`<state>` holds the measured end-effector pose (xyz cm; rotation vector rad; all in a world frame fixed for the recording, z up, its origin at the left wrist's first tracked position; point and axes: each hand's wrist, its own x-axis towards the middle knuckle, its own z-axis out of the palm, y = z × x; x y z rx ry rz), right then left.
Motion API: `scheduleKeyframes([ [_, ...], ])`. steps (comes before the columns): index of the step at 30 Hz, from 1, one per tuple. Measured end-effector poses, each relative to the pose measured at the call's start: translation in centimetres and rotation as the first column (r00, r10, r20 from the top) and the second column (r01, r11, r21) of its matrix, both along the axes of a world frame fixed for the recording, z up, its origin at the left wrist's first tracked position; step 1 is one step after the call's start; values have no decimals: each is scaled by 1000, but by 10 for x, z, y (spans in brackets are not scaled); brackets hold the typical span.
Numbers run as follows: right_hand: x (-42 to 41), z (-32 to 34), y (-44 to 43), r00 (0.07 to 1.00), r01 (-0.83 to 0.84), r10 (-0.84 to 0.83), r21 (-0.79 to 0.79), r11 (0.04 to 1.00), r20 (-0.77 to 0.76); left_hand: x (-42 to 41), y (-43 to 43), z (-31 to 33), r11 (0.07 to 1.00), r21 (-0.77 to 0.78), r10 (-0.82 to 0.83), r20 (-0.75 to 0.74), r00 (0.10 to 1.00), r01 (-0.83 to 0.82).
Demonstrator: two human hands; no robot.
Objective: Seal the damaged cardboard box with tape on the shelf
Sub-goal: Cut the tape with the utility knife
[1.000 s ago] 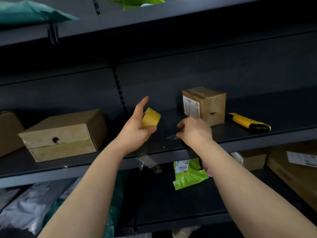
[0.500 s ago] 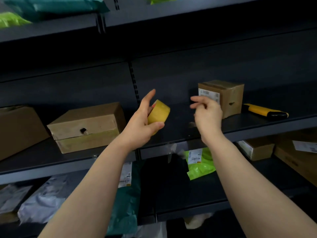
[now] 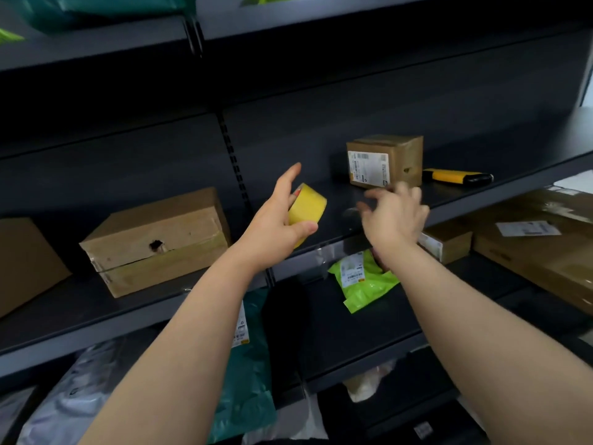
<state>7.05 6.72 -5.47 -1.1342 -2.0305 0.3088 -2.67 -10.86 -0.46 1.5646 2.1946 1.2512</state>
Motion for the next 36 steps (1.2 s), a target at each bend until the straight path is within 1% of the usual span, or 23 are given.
scheduleKeyframes([
  [2,-13,4,4,979,-29,29,-2,1000,201,-1,2,2,1000,-9,8,-9,1000,-8],
  [3,-18,3,6,959,-36,41,-23,999,281,-2,4,3,1000,-18,11,-15,1000,-12],
  [4,-21,3,8,944,-30,43,-45,999,327,-3,5,3,1000,-26,17,-20,1000,-17],
  [6,-24,5,10,934,-7,31,-67,998,356,-4,8,5,999,-33,25,-26,999,-26],
  [9,-25,16,10,943,-17,47,-94,995,328,-5,12,7,999,-31,37,-29,999,-38],
  [10,-24,19,9,957,-25,59,-121,992,285,-5,13,7,999,-27,41,-30,999,-42],
  [13,-15,15,2,993,-48,75,-275,960,90,-8,11,6,998,12,57,-21,998,-56],
  [15,-4,5,-10,987,-158,140,-359,920,-76,-9,8,3,997,40,66,-11,998,-65],
  [16,1,-2,-17,960,-259,189,-397,880,-207,-10,6,2,997,46,69,-9,998,-69],
  [17,6,-8,-26,905,-380,232,-435,816,-355,-10,4,0,996,47,73,-8,997,-73],
  [18,12,-13,-38,836,-497,260,-468,730,-483,-10,2,-2,996,47,77,-8,997,-77],
  [19,15,-18,-48,781,-584,279,-496,643,-558,-10,0,-4,996,47,80,-8,997,-79],
  [20,16,-25,-56,755,-630,298,-519,578,-584,-10,-2,-5,996,49,79,-10,997,-78],
  [21,14,-34,-61,762,-630,311,-540,558,-568,-10,-4,-7,996,51,75,-12,997,-74],
  [22,10,-42,-63,786,-603,302,-557,571,-540,-9,-6,-8,996,53,68,-15,998,-68],
  [26,-5,-55,-64,884,-416,182,-550,724,-430,-5,-16,-10,998,46,43,-30,999,-41],
  [28,-8,-54,-68,942,-273,132,-474,837,-309,-5,-21,-11,998,48,46,-30,998,-45],
  [29,-9,-54,-72,957,-206,94,-416,886,-273,-5,-22,-10,998,51,50,-30,998,-48],
  [31,-10,-55,-79,975,-75,2,-323,943,-221,-6,-24,-9,997,55,53,-27,998,-51],
  [32,-10,-56,-81,979,-35,-32,-315,948,-203,-5,-24,-9,997,53,51,-25,998,-49],
  [33,-11,-57,-83,978,-34,-38,-339,940,-204,-4,-25,-9,998,48,48,-23,999,-46],
  [34,-11,-58,-85,971,-78,-16,-383,921,-238,-4,-25,-9,998,44,43,-22,999,-42],
  [36,-14,-59,-93,934,-239,80,-443,864,-347,-3,-25,-11,999,42,35,-22,999,-34],
])
